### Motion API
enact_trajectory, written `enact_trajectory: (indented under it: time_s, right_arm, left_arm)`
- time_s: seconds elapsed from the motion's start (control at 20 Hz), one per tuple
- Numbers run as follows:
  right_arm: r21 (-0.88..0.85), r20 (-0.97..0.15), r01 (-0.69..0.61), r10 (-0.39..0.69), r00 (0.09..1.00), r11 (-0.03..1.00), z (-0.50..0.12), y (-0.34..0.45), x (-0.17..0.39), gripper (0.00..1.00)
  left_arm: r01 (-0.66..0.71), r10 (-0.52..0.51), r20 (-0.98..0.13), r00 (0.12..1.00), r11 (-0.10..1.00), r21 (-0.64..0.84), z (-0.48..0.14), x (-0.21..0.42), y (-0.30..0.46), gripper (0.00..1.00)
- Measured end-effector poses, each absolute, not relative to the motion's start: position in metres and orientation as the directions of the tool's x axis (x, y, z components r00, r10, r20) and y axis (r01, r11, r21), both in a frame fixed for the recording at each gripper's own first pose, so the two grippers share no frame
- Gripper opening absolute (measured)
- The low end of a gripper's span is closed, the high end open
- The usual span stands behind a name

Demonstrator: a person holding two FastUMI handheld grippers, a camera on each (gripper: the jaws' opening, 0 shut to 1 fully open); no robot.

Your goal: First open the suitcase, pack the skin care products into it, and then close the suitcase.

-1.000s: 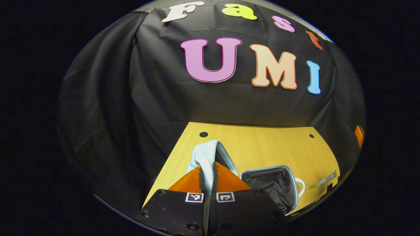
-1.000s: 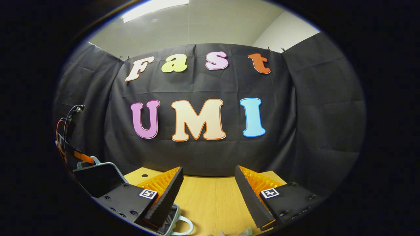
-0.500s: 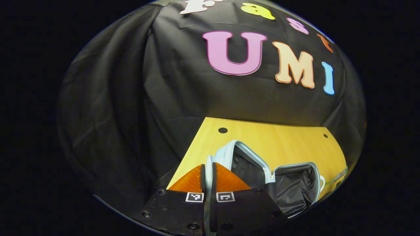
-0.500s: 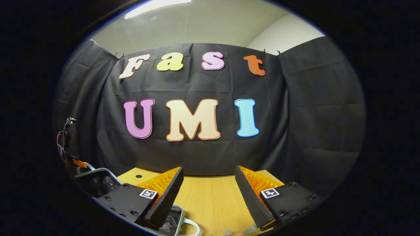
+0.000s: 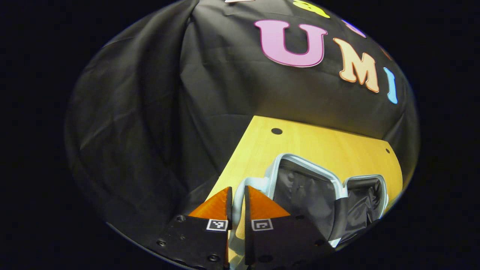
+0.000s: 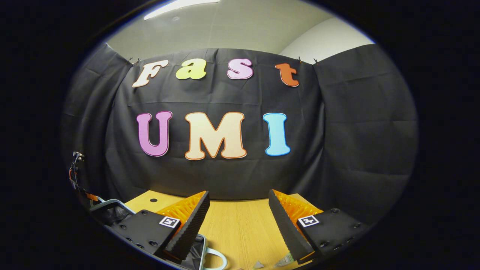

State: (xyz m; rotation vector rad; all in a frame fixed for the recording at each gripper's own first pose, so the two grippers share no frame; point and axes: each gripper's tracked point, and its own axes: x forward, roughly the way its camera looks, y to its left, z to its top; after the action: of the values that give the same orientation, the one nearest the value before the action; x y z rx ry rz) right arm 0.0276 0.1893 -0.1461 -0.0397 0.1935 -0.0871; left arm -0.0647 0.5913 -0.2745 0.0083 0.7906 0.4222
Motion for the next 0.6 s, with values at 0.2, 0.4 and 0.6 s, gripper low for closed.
enact_trajectory:
  time_s: [0.2,0.4,0.6]
  right_arm:
    - [-0.047,-0.186,0.079,-0.087,0.979,0.996,-0.144,0.186,0.026,1.00]
    - [-0.023,-0.166,0.066,-0.069,0.984,0.998,-0.139,0.178,0.024,0.98]
    - [-0.058,-0.041,0.049,-0.052,0.998,0.997,-0.118,0.159,0.021,0.98]
  left_arm:
    - [-0.403,0.391,-0.583,0.712,0.908,0.117,-0.239,-0.054,0.585,0.49]
    - [-0.442,0.443,-0.403,0.801,0.891,0.102,-0.178,-0.037,0.558,0.98]
    - [-0.461,0.474,-0.193,0.859,0.880,0.112,-0.110,-0.029,0.505,0.95]
